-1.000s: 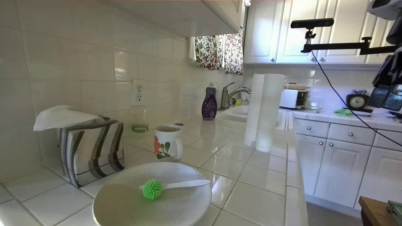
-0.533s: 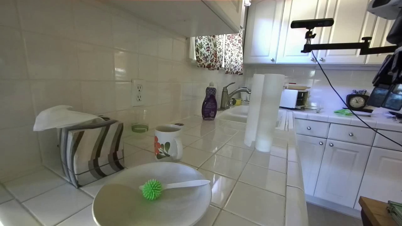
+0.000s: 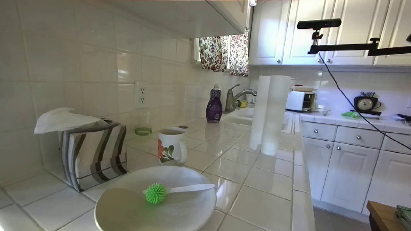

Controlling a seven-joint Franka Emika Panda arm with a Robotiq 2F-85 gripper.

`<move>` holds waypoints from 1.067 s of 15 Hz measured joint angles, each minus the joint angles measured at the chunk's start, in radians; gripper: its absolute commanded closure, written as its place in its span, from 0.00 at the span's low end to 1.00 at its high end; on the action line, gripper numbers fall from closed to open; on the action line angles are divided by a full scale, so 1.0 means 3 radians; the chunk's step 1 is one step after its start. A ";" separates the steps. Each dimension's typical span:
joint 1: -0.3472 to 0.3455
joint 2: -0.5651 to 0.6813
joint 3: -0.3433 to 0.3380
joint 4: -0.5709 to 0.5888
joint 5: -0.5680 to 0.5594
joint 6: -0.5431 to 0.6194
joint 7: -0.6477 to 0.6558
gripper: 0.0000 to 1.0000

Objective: Close the cabinet door.

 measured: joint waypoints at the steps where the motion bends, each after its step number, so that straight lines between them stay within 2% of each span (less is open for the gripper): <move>1: 0.0000 -0.0050 0.0020 0.0090 -0.0012 0.0000 0.0000 0.00; 6: 0.0052 -0.0194 -0.0003 0.0477 -0.0017 0.0018 -0.0282 0.00; 12: 0.0366 -0.0159 -0.0069 0.0847 -0.0017 0.0056 -0.1001 0.00; 16: 0.0580 -0.0062 0.0013 0.1125 -0.0038 0.0052 -0.1441 0.00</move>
